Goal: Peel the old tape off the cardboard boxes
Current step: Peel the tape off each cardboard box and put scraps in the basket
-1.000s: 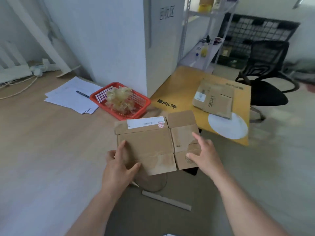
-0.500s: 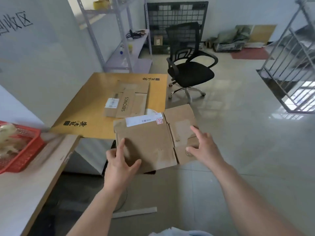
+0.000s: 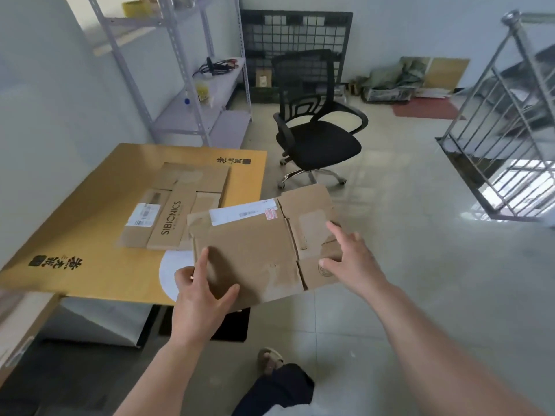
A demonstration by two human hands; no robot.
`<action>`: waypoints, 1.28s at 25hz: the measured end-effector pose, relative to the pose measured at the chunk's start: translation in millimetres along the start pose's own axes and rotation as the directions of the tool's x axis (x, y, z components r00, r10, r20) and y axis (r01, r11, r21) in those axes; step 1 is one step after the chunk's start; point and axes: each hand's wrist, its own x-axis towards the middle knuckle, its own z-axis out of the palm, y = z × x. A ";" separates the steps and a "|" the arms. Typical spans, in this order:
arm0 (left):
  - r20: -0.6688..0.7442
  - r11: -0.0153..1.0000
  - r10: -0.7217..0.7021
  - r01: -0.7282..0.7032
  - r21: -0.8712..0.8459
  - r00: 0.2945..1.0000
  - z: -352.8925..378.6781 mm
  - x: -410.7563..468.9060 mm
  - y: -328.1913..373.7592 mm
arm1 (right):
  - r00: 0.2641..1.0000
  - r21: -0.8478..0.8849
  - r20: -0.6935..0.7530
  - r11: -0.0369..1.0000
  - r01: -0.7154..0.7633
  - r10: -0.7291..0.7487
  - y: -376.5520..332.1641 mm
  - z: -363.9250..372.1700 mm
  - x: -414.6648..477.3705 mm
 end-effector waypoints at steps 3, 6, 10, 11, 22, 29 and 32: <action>0.004 0.995 -0.074 0.074 -0.063 0.997 16.0 45.7 -1.1 | 0.999 -0.066 0.036 0.997 0.031 -0.029 -8.7 3.1 66.2; -0.029 0.984 -0.160 0.157 -0.084 0.987 17.4 95.3 1.4 | 0.990 -0.065 0.125 0.995 0.074 -0.065 -29.6 11.1 139.9; -0.111 0.967 -0.249 0.242 -0.075 0.962 6.9 145.9 -2.2 | 0.962 -0.079 0.222 0.981 0.179 -0.158 -70.0 29.6 222.6; -0.125 0.962 -0.272 0.265 -0.073 0.954 3.7 153.9 -4.0 | 0.952 -0.096 0.244 0.973 0.211 -0.182 -80.2 34.6 237.6; -0.331 0.741 -0.666 0.642 -0.196 0.669 8.2 170.1 -16.4 | 0.593 -0.137 0.696 0.735 0.664 -0.406 -198.4 133.2 372.2; -0.323 0.484 -0.862 0.825 -0.292 0.391 38.9 200.7 -0.5 | 0.330 -0.037 0.826 0.541 0.840 -0.456 -229.5 169.4 425.1; -0.296 0.382 -0.909 0.872 -0.306 0.294 58.1 201.6 5.8 | 0.239 -0.036 0.873 0.433 0.901 -0.425 -228.4 177.0 434.2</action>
